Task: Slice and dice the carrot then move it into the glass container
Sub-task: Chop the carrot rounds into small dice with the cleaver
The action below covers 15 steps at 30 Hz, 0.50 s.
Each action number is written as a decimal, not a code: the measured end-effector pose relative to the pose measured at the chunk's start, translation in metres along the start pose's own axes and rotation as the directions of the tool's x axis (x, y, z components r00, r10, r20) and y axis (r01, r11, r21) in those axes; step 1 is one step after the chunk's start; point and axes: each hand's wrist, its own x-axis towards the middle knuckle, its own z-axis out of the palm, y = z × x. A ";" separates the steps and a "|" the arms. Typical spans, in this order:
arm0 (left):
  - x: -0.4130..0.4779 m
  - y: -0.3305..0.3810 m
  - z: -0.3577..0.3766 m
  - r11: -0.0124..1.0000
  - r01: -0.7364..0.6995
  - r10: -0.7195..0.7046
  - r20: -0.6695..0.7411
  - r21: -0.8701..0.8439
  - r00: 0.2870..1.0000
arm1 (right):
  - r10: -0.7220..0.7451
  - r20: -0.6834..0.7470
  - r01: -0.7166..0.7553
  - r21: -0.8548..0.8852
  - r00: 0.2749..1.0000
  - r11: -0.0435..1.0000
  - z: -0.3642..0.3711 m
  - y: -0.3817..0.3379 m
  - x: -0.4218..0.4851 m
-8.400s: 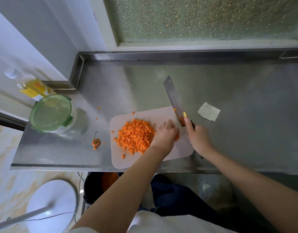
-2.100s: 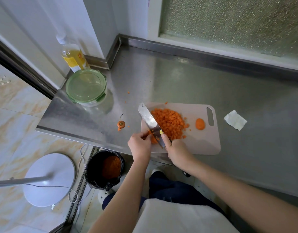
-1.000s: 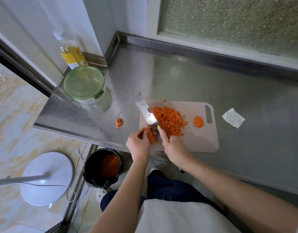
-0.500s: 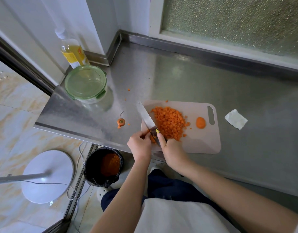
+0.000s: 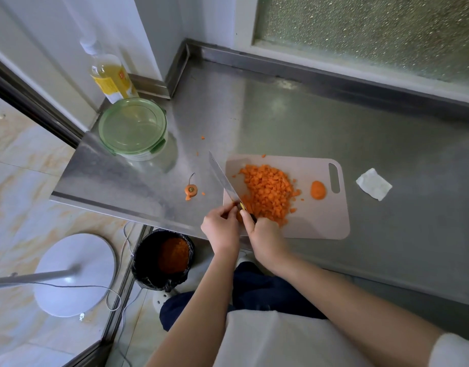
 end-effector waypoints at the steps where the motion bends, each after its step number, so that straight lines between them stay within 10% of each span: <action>1: 0.000 0.000 0.000 1.000 -0.004 0.004 0.000 -0.003 1.000 | -0.004 -0.001 0.004 0.013 1.000 1.000 0.000 0.002 0.001; 15: 0.003 0.001 -0.002 0.983 -0.118 0.109 0.070 0.143 0.992 | 0.061 -0.027 -0.047 0.379 0.998 0.924 -0.034 0.024 0.012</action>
